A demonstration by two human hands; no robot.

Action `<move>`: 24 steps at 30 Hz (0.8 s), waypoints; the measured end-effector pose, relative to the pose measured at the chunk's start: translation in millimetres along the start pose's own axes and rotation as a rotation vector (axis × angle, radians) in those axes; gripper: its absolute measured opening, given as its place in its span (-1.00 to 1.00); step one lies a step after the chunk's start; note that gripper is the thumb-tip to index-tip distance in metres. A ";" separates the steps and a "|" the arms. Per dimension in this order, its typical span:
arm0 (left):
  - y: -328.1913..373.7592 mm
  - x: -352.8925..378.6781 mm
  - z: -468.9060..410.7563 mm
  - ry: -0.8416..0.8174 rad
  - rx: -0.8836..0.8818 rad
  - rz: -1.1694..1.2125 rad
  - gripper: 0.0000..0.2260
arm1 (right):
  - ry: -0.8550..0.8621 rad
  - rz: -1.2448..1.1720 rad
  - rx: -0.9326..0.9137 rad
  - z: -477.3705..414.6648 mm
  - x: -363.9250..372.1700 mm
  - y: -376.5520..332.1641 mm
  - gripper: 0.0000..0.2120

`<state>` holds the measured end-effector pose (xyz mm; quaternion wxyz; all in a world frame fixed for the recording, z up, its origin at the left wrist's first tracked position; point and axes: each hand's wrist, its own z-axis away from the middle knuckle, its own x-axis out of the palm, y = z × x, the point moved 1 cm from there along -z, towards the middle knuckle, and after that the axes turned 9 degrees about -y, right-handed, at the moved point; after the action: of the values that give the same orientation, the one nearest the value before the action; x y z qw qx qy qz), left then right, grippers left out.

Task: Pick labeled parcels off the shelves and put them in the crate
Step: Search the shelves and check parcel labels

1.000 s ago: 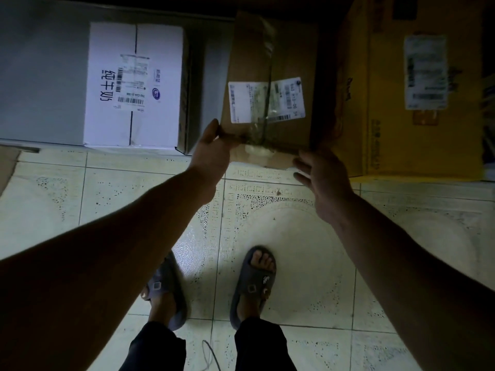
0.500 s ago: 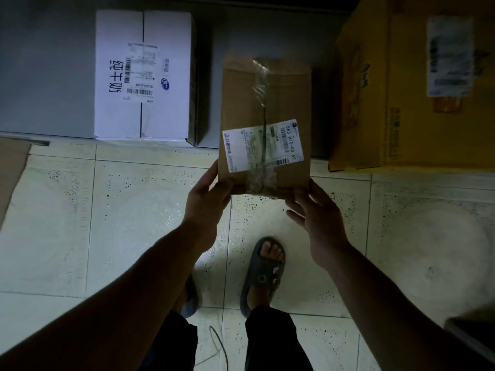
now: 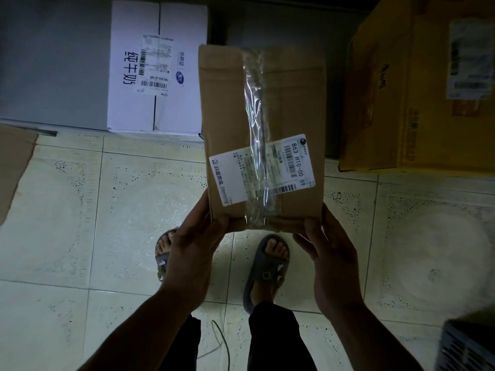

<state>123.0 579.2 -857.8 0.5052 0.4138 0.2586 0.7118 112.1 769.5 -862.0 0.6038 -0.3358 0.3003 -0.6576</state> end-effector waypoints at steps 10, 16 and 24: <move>8.7 -6.1 4.5 -0.010 0.057 0.039 -0.51 | 0.068 -0.078 -0.020 9.7 11.0 -2.0 -0.59; 3.0 -8.5 -9.0 0.110 -0.026 0.005 -0.59 | 0.109 -0.094 0.060 -4.0 20.4 1.7 -0.68; 6.5 -10.4 -66.5 0.176 -0.140 -0.124 -0.67 | 0.196 -0.115 0.149 -60.0 28.6 1.8 -0.71</move>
<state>64.8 570.5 -890.9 0.5512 0.2969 0.2769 0.7290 63.6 740.2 -896.8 0.5563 -0.2408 0.2884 -0.7412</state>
